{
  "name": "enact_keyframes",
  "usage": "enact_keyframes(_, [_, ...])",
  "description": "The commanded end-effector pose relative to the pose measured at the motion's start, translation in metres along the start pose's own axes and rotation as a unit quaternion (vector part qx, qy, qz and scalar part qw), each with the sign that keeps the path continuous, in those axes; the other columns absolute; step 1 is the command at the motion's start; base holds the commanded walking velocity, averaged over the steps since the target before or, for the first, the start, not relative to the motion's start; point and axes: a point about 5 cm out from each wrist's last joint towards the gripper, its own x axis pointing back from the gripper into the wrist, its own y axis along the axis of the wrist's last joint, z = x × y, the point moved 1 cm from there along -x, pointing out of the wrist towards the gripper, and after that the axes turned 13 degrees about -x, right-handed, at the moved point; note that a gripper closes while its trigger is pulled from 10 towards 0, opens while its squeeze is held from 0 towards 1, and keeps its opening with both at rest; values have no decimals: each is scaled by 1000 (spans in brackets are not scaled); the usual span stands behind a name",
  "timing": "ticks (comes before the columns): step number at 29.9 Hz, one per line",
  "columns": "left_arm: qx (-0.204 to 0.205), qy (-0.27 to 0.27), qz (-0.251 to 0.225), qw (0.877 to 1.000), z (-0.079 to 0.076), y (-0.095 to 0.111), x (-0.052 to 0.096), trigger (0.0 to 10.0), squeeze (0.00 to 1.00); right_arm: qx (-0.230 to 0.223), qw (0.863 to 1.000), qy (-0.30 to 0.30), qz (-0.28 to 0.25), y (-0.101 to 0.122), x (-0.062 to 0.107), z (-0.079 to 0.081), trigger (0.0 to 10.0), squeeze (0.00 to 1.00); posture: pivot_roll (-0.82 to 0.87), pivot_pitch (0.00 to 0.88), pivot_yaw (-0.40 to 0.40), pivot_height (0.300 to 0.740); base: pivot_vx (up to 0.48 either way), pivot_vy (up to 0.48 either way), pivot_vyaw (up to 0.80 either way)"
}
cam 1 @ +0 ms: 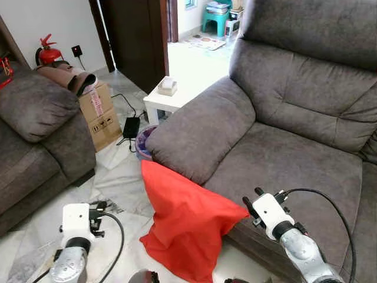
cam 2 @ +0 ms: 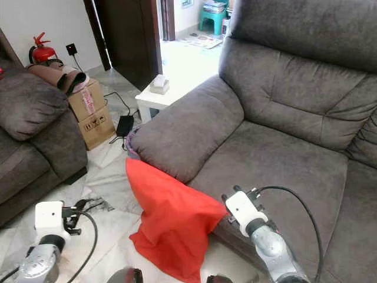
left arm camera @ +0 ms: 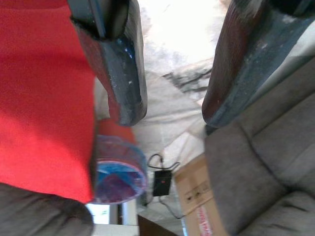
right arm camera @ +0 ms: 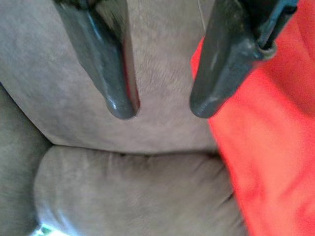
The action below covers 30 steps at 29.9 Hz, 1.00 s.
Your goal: Move the pillow to the sofa from floor
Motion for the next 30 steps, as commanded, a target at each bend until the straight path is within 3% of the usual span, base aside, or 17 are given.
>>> enact_keyframes(1, [-25,-17,-64,997,-4,30,-9,10000,0,30,997,62,21,-9,3,17,10000,0,27,126,34,636,0,0,0])
enact_keyframes(3, [-21,-20,-91,995,-6,43,-13,10000,0,26,997,66,23,-11,3,19,10000,0,27,126,34,636,0,0,0])
enact_keyframes(6, [0,-16,-168,986,-8,92,-27,10000,0,44,996,74,28,-14,5,27,10000,0,33,127,33,636,0,0,0])
enact_keyframes(10, [-3,-26,-187,982,-11,107,-31,10000,0,49,995,79,25,-13,4,29,10000,0,30,129,34,636,0,0,0])
enact_keyframes(13, [-14,-62,-188,980,-22,110,-31,10000,0,80,992,98,23,-11,2,32,10000,0,29,129,35,636,0,0,0])
enact_keyframes(14, [-12,-65,-179,982,-25,104,-29,10000,0,81,991,102,21,-10,2,33,10000,933,29,129,35,636,0,0,0])
enact_keyframes(15, [-11,-65,-175,982,-26,102,-28,10000,0,82,991,104,20,-10,2,34,10000,933,29,129,35,636,0,0,0])
enact_keyframes(16, [-14,-67,-167,984,-28,97,-27,10000,0,106,989,105,18,-9,1,34,10000,1000,29,129,35,636,0,0,0])
enact_keyframes(18, [-10,-67,-162,984,-29,94,-24,10000,0,126,986,107,17,-9,0,34,10000,1000,28,130,32,636,0,0,0])
enact_keyframes(26, [-4,-75,-160,984,-35,95,-22,10000,0,152,983,98,32,-4,-11,36,10000,1000,37,132,28,636,0,0,0])
enact_keyframes(30, [0,-82,-165,983,-39,100,-23,10000,0,140,988,57,37,3,-21,34,10000,1000,48,133,21,636,0,0,0])
